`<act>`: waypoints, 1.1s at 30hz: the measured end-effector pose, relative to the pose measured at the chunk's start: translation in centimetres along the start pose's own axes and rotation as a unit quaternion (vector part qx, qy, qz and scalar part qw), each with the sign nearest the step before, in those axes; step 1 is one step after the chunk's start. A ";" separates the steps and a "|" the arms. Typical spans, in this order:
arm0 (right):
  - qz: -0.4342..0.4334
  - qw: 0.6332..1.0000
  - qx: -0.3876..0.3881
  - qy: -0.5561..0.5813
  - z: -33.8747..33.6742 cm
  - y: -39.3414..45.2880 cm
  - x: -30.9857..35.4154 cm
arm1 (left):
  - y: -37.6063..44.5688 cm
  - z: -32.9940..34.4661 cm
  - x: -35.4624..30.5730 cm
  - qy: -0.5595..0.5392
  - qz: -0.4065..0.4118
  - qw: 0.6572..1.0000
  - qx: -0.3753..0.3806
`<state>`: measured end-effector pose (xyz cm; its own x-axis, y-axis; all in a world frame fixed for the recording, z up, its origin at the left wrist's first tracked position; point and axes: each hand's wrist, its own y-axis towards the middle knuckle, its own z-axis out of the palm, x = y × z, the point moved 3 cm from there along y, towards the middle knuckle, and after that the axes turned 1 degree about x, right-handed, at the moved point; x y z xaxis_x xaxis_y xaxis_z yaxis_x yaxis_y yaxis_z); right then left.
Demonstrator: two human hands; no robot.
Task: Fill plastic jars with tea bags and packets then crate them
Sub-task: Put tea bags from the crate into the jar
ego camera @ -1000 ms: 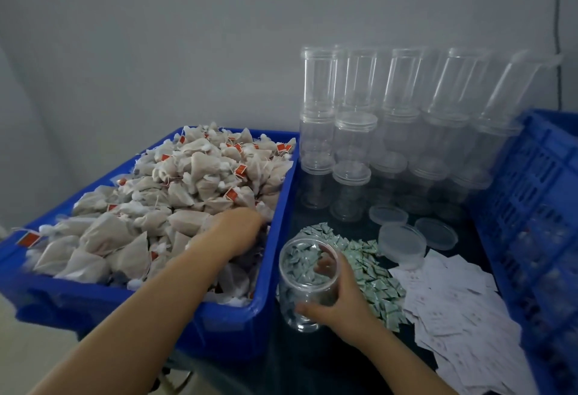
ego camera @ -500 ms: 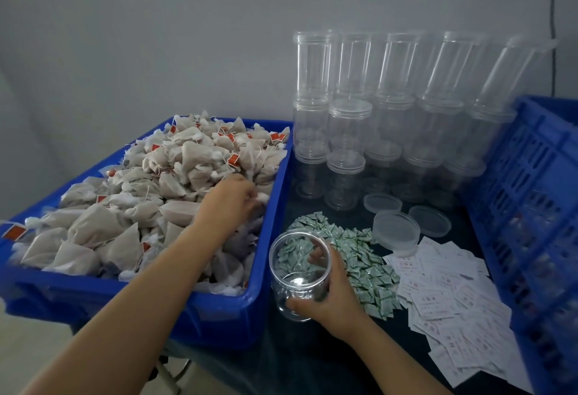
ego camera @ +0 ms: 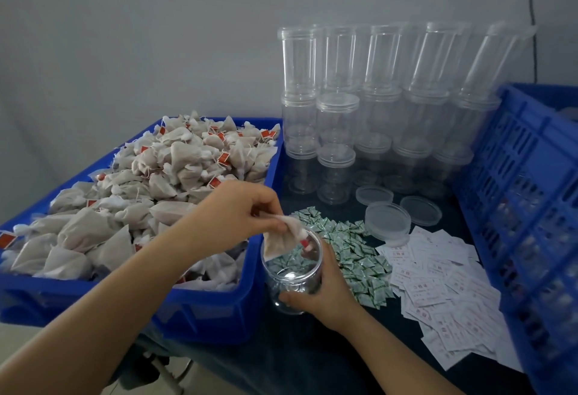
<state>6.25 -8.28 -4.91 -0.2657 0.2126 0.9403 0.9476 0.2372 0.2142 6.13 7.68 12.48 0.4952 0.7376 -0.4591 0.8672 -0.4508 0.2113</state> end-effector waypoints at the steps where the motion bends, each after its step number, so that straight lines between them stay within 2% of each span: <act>1: -0.002 1.000 0.001 0.002 0.0 0.0 0.0 | 0.0 0.5 -0.2 0.013 0.006 1.000 0.022; 7: 0.004 1.000 0.014 -0.001 -0.1 0.0 0.0 | 0.9 3.7 -0.9 0.168 0.051 0.980 0.091; 11: 0.015 1.000 0.015 0.010 0.0 0.1 -0.3 | 1.7 4.9 -1.5 0.226 0.054 0.964 0.133; 17: 0.008 0.999 0.017 0.028 0.3 0.3 -1.0 | 2.4 6.5 -2.1 0.343 0.067 0.916 0.197; 24: -0.002 1.000 0.012 0.013 0.1 0.4 -1.2 | 3.4 8.4 -2.2 0.377 0.023 0.858 0.348; 29: -0.014 1.000 0.007 0.012 0.1 0.4 -1.2 | 3.9 9.2 -1.5 0.368 -0.011 0.845 0.388; 33: -0.018 1.000 0.006 0.009 0.2 0.4 -1.3 | 3.9 9.5 -1.2 0.359 0.015 0.845 0.397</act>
<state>6.96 -8.31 -6.10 -0.2970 0.1863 0.9365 0.9348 0.2568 0.2454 8.45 0.22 5.65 0.6673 0.7060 0.2371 0.6871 -0.4607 -0.5618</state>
